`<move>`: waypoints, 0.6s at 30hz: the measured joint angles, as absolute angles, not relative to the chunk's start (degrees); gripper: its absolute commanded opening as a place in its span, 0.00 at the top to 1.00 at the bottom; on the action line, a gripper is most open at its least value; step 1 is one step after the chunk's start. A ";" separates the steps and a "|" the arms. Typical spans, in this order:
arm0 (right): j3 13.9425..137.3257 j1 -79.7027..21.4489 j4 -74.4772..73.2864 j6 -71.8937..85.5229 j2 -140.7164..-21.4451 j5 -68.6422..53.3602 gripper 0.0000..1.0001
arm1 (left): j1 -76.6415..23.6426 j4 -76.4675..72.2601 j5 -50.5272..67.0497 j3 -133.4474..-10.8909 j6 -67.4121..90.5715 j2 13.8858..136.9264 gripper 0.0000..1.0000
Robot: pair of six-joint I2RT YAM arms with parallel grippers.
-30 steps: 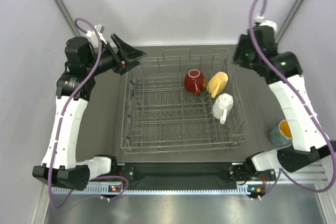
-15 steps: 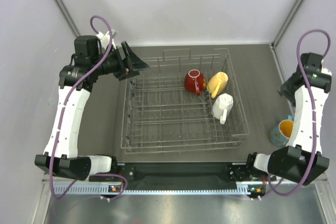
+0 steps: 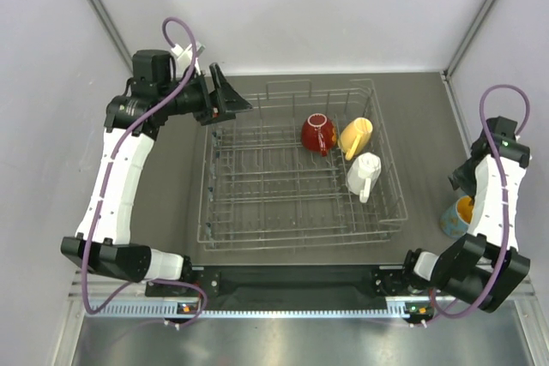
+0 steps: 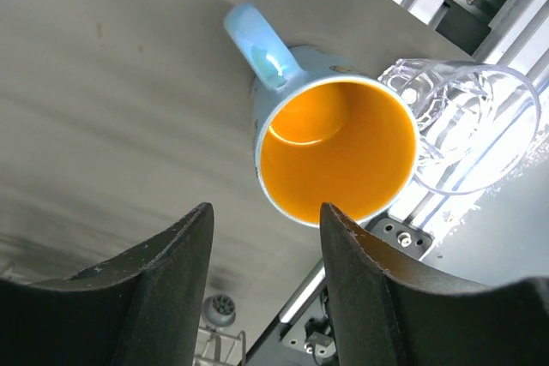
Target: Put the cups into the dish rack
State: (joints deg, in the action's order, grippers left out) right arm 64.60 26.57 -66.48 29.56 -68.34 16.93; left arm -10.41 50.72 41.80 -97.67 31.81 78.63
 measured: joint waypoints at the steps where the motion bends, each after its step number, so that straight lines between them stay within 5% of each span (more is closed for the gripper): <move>1: 63.99 26.76 -65.87 29.54 -68.36 16.93 0.48 | -10.44 50.76 41.95 -97.82 31.81 78.91 0.19; 18: 56.80 27.68 -55.20 29.02 -73.01 17.39 0.60 | -9.76 51.18 42.74 -99.37 31.83 79.77 0.19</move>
